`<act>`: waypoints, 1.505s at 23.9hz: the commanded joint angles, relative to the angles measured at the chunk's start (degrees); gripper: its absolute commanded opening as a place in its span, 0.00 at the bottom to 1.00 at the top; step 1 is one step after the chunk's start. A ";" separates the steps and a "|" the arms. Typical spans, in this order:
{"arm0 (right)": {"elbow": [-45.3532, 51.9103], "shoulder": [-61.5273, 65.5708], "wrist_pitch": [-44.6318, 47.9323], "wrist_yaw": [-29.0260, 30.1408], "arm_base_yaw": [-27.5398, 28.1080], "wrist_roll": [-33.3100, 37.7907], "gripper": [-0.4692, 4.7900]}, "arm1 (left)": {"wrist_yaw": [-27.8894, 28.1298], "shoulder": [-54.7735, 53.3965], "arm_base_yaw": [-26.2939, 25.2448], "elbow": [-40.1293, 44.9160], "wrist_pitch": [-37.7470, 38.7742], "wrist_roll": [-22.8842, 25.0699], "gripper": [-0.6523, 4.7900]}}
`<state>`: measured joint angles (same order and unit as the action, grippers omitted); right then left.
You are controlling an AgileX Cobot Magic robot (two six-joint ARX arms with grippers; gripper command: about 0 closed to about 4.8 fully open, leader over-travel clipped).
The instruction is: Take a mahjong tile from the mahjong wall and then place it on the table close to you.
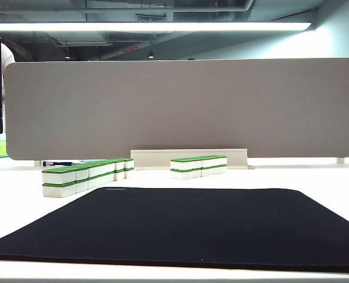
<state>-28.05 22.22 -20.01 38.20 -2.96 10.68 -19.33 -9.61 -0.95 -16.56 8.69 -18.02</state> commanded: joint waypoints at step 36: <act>-0.31 -0.07 0.50 0.35 0.02 0.02 0.09 | 0.50 -59.69 3.74 -39.10 15.65 18.49 0.16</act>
<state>-28.05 22.20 -20.01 38.22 -2.96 10.68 -20.91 -68.71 1.89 -54.59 23.81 -0.73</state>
